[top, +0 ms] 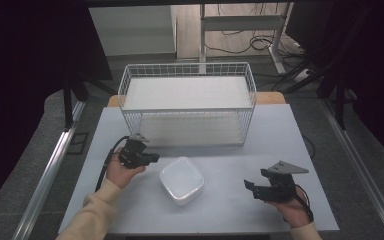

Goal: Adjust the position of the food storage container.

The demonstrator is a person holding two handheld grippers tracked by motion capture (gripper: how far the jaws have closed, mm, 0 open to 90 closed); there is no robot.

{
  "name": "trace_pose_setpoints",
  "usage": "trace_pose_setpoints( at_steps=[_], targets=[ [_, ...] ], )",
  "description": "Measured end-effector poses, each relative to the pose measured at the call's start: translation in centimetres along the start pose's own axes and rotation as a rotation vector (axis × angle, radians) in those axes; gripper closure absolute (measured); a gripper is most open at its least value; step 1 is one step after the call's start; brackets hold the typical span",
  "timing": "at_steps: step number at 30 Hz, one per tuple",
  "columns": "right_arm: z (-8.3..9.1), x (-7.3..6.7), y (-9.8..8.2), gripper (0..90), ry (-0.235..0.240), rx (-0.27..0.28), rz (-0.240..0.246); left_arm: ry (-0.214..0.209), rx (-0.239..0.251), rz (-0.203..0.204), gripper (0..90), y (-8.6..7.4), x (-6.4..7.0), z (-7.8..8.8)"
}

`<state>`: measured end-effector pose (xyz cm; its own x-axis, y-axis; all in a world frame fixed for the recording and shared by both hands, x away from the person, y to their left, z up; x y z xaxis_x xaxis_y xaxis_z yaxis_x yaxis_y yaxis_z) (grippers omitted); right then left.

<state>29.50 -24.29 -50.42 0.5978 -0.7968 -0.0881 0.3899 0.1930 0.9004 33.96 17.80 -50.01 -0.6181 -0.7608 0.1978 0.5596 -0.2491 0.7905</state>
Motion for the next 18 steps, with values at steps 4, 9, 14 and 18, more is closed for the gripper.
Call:
trace_pose_setpoints(
  at_steps=[4,9,14,18],
  targets=[
    [0.0,-0.2,0.1,23.1,0.001,-0.001,0.003,0.01,0.021,0.021,89.9,-2.2,0.5,2.4],
    [-0.1,-0.3,0.1,23.1,0.0,-0.002,0.005,0.008,0.029,0.045,89.9,-4.6,1.5,4.1],
    [-0.1,-0.3,0.1,23.1,-0.002,-0.001,0.005,-0.009,0.009,0.075,89.9,-6.1,2.1,4.1],
    [-0.1,-0.3,0.1,23.2,-0.005,-0.001,0.006,-0.028,-0.01,0.064,89.9,-6.3,3.0,3.3]
  ],
)
Point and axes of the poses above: each handheld gripper's, and its own axes: z roughly backward along the jaws, y roughly out of its top, x roughly to its right, the point moved 3 cm from there along -z, roughly forward along the jaws, and after that the axes turned 13 degrees about x, right-handed, at the moved point
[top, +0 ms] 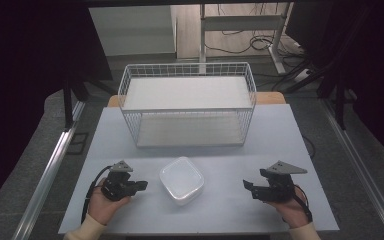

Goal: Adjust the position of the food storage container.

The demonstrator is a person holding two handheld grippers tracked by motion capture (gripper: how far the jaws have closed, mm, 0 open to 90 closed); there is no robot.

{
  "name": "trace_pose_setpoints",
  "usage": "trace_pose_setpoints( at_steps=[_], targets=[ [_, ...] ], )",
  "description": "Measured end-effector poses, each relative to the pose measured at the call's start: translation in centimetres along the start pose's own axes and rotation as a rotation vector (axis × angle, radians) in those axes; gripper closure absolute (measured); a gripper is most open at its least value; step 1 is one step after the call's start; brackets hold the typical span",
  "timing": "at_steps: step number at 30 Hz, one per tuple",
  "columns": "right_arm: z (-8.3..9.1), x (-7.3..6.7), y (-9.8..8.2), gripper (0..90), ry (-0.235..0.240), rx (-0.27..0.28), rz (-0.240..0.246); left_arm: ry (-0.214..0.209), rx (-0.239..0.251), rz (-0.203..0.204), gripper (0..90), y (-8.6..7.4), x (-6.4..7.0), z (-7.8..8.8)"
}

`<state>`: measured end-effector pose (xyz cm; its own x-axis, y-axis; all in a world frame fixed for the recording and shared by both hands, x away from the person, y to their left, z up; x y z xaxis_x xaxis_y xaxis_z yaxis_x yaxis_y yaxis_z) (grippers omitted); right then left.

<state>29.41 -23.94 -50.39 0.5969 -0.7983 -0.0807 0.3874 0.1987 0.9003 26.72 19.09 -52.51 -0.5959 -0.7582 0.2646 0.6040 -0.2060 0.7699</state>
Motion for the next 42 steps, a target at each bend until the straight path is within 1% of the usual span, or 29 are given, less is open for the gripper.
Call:
trace_pose_setpoints(
  at_steps=[2,3,4,10,11,12,15,17,19,31,34,35,36,38,42],
  targets=[
    [0.0,0.0,0.0,23.2,0.0,-0.002,0.0,-0.006,-0.004,-0.002,89.9,0.1,0.1,-0.2],
    [-0.1,0.0,0.0,23.1,0.0,-0.005,0.003,-0.014,-0.015,-0.01,89.9,0.2,0.4,-0.8],
    [-0.1,0.0,0.0,23.1,-0.001,-0.005,0.004,-0.018,-0.017,-0.008,89.9,0.3,0.5,-1.1],
    [0.0,0.1,-0.1,23.1,-0.003,-0.004,0.005,-0.023,-0.03,-0.019,89.9,1.3,0.8,-2.8],
    [0.0,0.1,-0.1,23.1,-0.003,-0.003,0.005,-0.028,-0.025,-0.01,89.9,1.5,0.9,-3.1],
    [0.0,0.1,0.0,23.1,-0.002,-0.003,0.003,-0.02,-0.029,-0.017,89.9,1.6,0.9,-3.3],
    [0.0,0.1,-0.1,23.1,-0.003,-0.008,0.004,-0.019,-0.033,-0.016,89.9,2.0,0.7,-3.7],
    [0.0,0.2,-0.2,23.2,-0.002,-0.009,0.006,-0.018,-0.03,-0.008,89.9,2.2,0.7,-4.0],
    [0.0,0.2,-0.2,23.1,-0.003,-0.011,0.005,-0.017,-0.035,-0.013,89.9,2.4,0.6,-4.2],
    [0.0,0.2,-0.1,23.1,-0.001,-0.01,0.005,-0.021,-0.032,-0.008,89.9,4.0,0.4,-5.8],
    [0.0,0.2,-0.1,23.1,0.0,-0.01,0.007,-0.024,-0.031,-0.006,89.9,4.3,0.4,-6.1],
    [0.0,0.2,-0.1,23.1,-0.001,-0.009,0.007,-0.031,-0.031,0.005,89.9,4.4,0.4,-6.5],
    [0.0,0.2,-0.1,23.1,-0.001,-0.009,0.006,-0.032,-0.04,0.005,89.9,4.5,0.4,-6.6],
    [0.0,0.2,-0.1,23.1,0.0,-0.009,0.007,-0.035,-0.036,0.009,89.9,4.6,0.4,-6.9],
    [0.0,0.2,-0.1,23.1,0.001,-0.01,0.007,-0.039,-0.034,0.003,89.9,5.1,0.4,-7.2]
  ],
)
Point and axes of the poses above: each handheld gripper's, and its own axes: z roughly backward along the jaws, y roughly out of its top, x roughly to its right, the point moved 3 cm from there along -z, roughly forward along the jaws, and after that the axes turned 13 degrees about x, right-handed, at the moved point
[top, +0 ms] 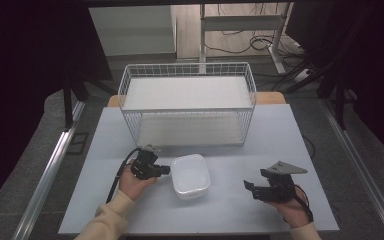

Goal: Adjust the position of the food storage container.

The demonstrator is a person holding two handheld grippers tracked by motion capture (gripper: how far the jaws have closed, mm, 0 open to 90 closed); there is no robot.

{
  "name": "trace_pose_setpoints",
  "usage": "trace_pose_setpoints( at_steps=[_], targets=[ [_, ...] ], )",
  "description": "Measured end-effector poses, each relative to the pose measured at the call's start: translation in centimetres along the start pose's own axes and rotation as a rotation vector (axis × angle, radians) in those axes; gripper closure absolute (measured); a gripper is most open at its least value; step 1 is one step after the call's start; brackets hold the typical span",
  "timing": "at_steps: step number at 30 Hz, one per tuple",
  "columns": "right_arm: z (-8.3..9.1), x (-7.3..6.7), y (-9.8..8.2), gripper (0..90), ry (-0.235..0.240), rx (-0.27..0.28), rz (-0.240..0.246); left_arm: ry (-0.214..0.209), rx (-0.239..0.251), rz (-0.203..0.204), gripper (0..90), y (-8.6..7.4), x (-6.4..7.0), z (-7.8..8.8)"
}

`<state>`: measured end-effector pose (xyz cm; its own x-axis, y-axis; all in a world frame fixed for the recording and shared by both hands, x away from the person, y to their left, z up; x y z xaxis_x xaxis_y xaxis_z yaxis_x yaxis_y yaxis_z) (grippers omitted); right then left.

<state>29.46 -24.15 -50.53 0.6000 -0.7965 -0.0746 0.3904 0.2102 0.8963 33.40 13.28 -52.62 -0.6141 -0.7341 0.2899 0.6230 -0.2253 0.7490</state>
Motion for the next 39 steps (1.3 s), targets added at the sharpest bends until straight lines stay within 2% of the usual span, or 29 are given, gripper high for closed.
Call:
trace_pose_setpoints(
  at_steps=[9,15,18,19,21,22,24,26,28,29,33,39],
  targets=[
    [-0.1,-0.1,0.0,23.0,-0.002,-0.004,0.003,-0.01,-0.001,0.013,89.9,0.7,0.1,-1.1],
    [0.0,0.0,-0.1,23.1,-0.001,-0.003,0.003,-0.017,0.003,0.015,89.9,0.7,0.0,-1.2],
    [0.0,0.0,-0.1,23.0,0.0,-0.001,0.002,-0.016,0.023,0.021,89.9,0.8,-0.1,-0.9],
    [0.0,0.0,0.0,23.0,-0.002,-0.001,0.003,-0.011,0.032,0.007,89.9,0.9,-0.3,-0.3],
    [0.0,0.0,0.0,23.0,-0.002,0.0,0.002,-0.007,0.045,0.008,89.8,0.9,-0.3,0.1],
    [0.0,-0.1,0.0,23.1,-0.002,0.001,0.002,0.001,0.066,-0.001,89.5,0.8,-0.2,1.1],
    [0.1,-0.1,0.1,23.1,0.0,0.005,0.003,0.029,0.102,-0.002,83.0,0.6,-0.1,2.4],
    [0.0,-0.2,0.0,23.1,0.002,0.003,0.004,0.057,0.14,0.006,71.6,0.4,0.0,3.6],
    [0.0,-0.2,0.0,23.1,0.003,0.001,0.005,0.064,0.152,0.009,57.3,0.3,0.2,4.1],
    [-0.1,-0.4,0.0,23.1,0.007,0.001,0.01,0.061,0.165,0.019,51.8,-0.1,0.4,5.0],
    [0.0,-0.6,0.2,23.0,0.016,0.011,0.011,0.057,0.155,0.033,40.3,-0.9,0.6,6.1],
    [-0.1,-0.6,0.2,23.0,0.017,0.012,0.002,0.041,0.147,0.067,34.7,-1.7,0.4,6.8]
  ],
)
Point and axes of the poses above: each handheld gripper's, and its own axes: z roughly backward along the jaws, y roughly out of its top, x roughly to its right, the point moved 3 cm from there along -z, roughly forward along the jaws, and after that the axes turned 13 degrees about x, right-handed, at the moved point
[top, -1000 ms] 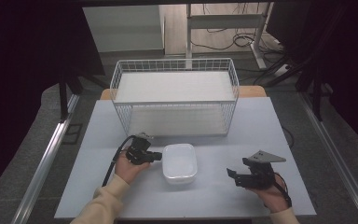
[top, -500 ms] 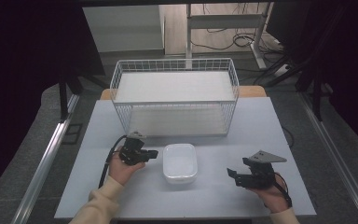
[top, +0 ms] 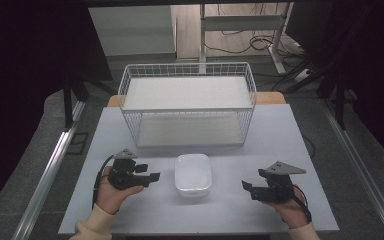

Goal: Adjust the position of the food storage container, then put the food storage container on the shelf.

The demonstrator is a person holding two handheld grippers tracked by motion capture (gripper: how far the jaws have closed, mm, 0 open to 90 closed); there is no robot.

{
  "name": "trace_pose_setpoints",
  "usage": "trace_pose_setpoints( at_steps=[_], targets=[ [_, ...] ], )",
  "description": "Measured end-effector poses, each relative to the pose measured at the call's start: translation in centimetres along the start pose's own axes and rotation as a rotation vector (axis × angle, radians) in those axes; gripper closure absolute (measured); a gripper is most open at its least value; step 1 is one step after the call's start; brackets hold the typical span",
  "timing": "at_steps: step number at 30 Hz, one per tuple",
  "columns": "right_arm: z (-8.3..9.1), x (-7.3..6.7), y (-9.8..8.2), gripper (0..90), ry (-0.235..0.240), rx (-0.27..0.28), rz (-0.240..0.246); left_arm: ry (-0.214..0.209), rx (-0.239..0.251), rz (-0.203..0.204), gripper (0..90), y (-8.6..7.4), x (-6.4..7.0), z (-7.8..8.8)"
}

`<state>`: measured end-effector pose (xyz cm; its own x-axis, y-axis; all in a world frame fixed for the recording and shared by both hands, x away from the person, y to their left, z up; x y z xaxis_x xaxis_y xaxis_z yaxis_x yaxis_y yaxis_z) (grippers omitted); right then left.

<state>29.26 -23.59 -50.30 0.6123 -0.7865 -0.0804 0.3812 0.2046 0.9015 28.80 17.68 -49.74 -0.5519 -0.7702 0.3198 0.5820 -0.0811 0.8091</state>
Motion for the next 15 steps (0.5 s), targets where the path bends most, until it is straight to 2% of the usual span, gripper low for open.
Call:
trace_pose_setpoints(
  at_steps=[7,12,15],
  targets=[
    [-0.4,-0.5,0.4,21.8,0.015,0.011,-0.018,0.01,0.002,0.029,31.4,0.0,-0.2,-0.1],
    [-0.6,-0.6,0.9,22.4,0.038,0.015,-0.066,0.005,0.018,0.045,30.1,0.5,-0.1,0.0],
    [-0.8,-1.0,1.3,23.4,0.057,0.017,-0.087,-0.004,0.011,0.044,30.1,0.7,0.1,-0.5]
  ],
)
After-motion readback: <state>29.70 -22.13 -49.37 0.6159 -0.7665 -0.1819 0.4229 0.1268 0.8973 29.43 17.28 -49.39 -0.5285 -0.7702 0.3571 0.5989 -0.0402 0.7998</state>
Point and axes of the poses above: each handheld gripper's, and its own axes: z roughly backward along the jaws, y roughly out of its top, x roughly to its right, the point moved 3 cm from there along -z, roughly forward along the jaws, and after that the axes turned 13 degrees about x, right-handed, at the moved point
